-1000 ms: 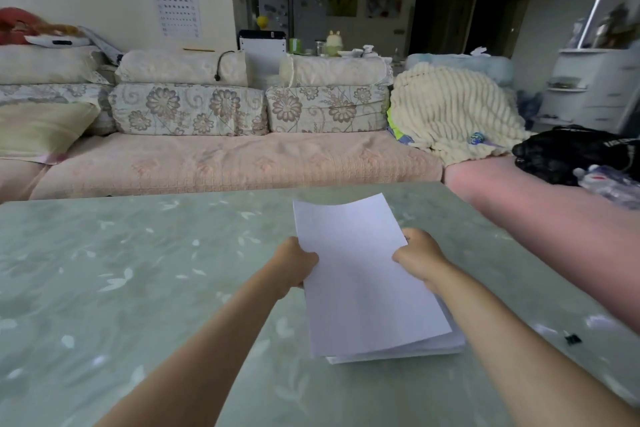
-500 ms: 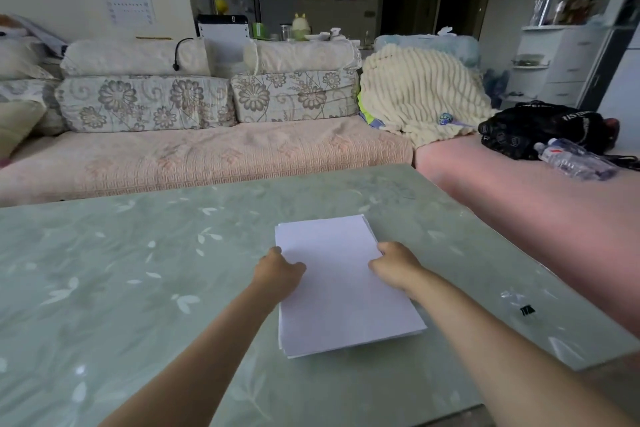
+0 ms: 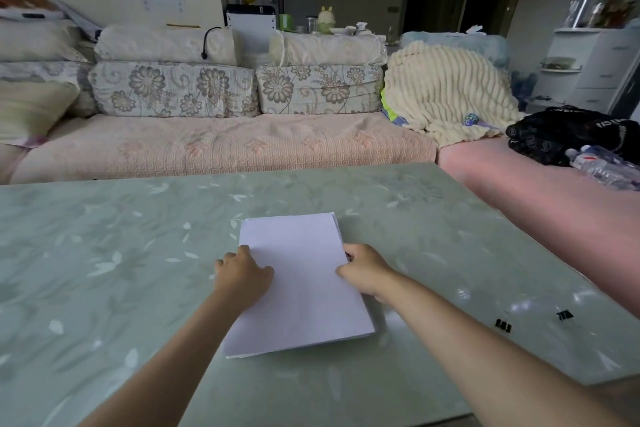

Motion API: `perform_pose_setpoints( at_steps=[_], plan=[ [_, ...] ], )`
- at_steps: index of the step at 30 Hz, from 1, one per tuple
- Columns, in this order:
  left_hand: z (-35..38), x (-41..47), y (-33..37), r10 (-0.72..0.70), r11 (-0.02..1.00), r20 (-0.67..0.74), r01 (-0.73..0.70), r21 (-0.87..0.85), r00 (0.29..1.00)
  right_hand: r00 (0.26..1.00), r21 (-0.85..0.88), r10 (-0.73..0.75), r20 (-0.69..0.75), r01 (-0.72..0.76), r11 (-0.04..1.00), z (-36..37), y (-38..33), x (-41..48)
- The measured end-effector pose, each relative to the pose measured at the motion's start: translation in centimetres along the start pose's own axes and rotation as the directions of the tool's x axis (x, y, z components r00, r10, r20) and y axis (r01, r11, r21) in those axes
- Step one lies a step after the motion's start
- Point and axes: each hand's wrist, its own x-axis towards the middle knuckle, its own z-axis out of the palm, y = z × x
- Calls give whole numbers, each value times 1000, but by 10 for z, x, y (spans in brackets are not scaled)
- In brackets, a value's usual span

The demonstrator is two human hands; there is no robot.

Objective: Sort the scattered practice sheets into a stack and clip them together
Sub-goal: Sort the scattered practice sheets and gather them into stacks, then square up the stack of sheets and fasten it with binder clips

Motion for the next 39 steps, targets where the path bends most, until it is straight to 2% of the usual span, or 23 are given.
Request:
perform_pose_setpoints(
  at_steps=[5,7,9,14,19,23,26,28,30,32,35,39],
  plan=[
    [-12,0,-12,9,998,-71,-4,68,997,998,-110,-43,35,47,993,8,-12,3],
    [-14,-5,2,91,994,-157,-81,68,983,998,-185,-65,-27,59,981,-4,-10,0],
    [-10,-13,28,228,974,-193,-225,36,954,986,-262,-112,-126,76,962,-24,-2,-6],
    [23,-41,113,517,852,-72,-521,-51,853,943,-317,-184,-277,91,944,-88,41,-32],
    [73,-83,191,679,732,83,-667,-138,729,918,-414,-156,-364,-9,910,-151,97,-70],
    [113,-116,234,729,677,264,-722,-143,631,886,-486,-74,-457,-179,855,-196,137,-96],
    [135,-133,251,717,667,362,-738,-104,596,854,-491,80,-515,-370,788,-213,159,-108],
    [146,-138,254,713,645,403,-763,-53,574,852,-471,173,-494,-429,771,-214,171,-110],
    [154,-137,253,732,616,395,-787,-38,555,869,-458,184,-460,-410,789,-211,178,-109],
    [157,-132,250,749,620,352,-781,-73,562,886,-440,131,-445,-343,830,-207,182,-104],
    [154,-119,240,749,640,288,-764,-83,597,922,-444,-2,-387,-185,877,-196,177,-95],
    [142,-98,220,718,686,208,-727,-42,665,926,-387,-192,-325,55,920,-172,162,-80]
  ],
)
